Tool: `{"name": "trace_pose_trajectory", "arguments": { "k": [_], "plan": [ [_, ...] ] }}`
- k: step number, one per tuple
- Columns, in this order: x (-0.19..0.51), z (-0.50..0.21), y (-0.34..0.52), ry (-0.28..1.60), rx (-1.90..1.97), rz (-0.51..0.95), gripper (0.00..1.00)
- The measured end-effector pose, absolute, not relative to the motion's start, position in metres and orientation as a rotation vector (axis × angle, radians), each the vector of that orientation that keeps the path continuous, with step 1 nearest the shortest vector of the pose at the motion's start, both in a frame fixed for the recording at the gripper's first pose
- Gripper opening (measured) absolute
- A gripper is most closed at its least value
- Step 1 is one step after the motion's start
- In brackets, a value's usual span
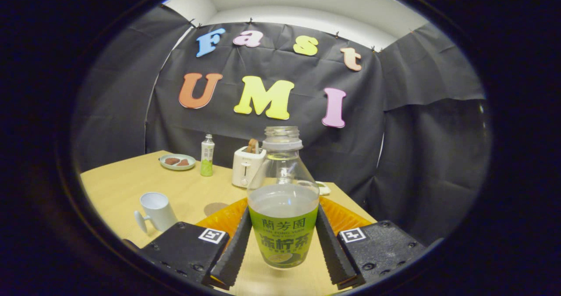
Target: Take the bottle from table, then pour the juice into the cup, finally place the bottle on the coaster
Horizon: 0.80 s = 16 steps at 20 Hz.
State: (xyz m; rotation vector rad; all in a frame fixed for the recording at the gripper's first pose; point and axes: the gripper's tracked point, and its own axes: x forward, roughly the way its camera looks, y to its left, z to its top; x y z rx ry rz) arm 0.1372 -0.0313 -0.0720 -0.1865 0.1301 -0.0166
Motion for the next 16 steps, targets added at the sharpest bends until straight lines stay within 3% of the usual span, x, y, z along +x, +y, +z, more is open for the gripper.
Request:
{"name": "trace_pose_trajectory", "arguments": {
  "k": [16],
  "plan": [
    [0.141, -0.078, 0.028, 0.157, -0.684, -0.101, 0.81]
  ]
}}
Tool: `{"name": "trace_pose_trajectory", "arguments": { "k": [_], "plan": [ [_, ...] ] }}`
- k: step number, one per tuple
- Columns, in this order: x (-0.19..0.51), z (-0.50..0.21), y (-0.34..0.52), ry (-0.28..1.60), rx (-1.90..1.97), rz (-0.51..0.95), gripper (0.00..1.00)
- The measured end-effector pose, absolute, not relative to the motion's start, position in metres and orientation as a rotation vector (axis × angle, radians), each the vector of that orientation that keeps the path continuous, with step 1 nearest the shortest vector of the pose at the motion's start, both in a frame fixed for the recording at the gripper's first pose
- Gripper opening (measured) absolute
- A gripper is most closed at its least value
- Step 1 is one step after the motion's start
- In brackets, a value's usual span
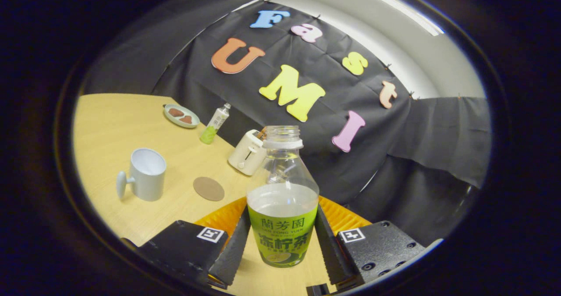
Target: Take the bottle from table, then pour the juice into the cup, finally place the bottle on the coaster
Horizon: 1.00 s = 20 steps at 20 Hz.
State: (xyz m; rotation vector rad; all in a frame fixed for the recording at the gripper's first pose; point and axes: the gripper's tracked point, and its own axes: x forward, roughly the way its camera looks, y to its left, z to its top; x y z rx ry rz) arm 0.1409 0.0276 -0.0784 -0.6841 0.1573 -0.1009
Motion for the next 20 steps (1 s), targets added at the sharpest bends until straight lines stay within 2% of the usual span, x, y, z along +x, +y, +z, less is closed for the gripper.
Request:
{"name": "trace_pose_trajectory", "arguments": {
  "k": [7, 13, 20],
  "plan": [
    [0.162, -0.105, 0.069, 0.171, -1.092, -0.141, 0.81],
    [0.175, -0.115, 0.102, 0.158, -1.241, -0.128, 0.81],
    [0.191, -0.106, 0.103, 0.159, -1.487, -0.170, 0.81]
  ]
}}
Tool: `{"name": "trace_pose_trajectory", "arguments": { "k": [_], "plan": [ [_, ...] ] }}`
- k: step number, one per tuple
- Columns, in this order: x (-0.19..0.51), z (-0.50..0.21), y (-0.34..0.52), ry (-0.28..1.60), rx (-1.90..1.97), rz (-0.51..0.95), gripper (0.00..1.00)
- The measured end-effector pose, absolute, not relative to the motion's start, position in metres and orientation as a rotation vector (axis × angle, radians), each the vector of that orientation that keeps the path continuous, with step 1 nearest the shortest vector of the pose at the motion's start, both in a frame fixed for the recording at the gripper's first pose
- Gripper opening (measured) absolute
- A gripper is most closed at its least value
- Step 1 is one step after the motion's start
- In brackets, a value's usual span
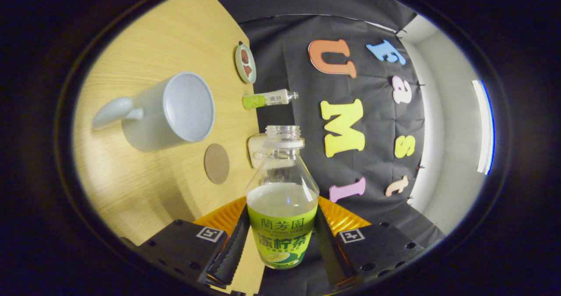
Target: Take the bottle from table, then pour the juice into the cup, finally place the bottle on the coaster
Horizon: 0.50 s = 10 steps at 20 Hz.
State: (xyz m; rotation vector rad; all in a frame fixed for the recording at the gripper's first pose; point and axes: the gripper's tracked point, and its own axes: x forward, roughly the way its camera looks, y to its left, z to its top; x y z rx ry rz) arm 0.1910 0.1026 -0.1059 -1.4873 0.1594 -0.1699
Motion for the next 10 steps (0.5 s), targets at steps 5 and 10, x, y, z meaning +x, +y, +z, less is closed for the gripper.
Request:
{"name": "trace_pose_trajectory", "arguments": {
  "k": [5, 10],
  "plan": [
    [0.191, -0.097, 0.103, 0.127, -1.649, -0.193, 0.81],
    [0.190, -0.084, 0.107, 0.075, -1.726, -0.222, 0.81]
  ]
}}
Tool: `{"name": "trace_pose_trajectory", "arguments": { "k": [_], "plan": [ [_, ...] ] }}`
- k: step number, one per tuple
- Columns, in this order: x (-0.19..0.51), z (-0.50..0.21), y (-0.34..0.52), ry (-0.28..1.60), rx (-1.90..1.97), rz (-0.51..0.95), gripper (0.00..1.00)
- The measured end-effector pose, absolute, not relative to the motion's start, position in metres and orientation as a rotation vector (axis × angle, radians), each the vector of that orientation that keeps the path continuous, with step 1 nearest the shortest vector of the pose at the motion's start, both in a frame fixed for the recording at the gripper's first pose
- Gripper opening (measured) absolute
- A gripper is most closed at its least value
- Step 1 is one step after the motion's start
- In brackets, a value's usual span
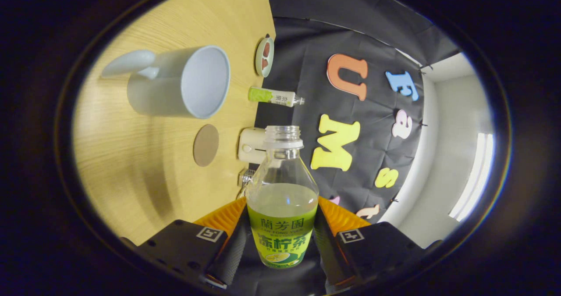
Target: Take the bottle from table, then pour the juice into the cup, finally place the bottle on the coaster
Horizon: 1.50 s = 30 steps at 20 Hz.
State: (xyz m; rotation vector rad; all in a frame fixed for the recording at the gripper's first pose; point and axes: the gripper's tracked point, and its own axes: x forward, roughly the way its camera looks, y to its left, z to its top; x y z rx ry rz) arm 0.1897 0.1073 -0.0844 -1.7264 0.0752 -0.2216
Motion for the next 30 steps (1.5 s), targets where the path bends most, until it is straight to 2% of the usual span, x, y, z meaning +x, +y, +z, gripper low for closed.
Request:
{"name": "trace_pose_trajectory", "arguments": {
  "k": [17, 30],
  "plan": [
    [0.190, -0.035, 0.130, -0.083, -1.919, -0.328, 0.81],
    [0.184, -0.027, 0.145, -0.176, -2.055, -0.373, 0.80]
  ]
}}
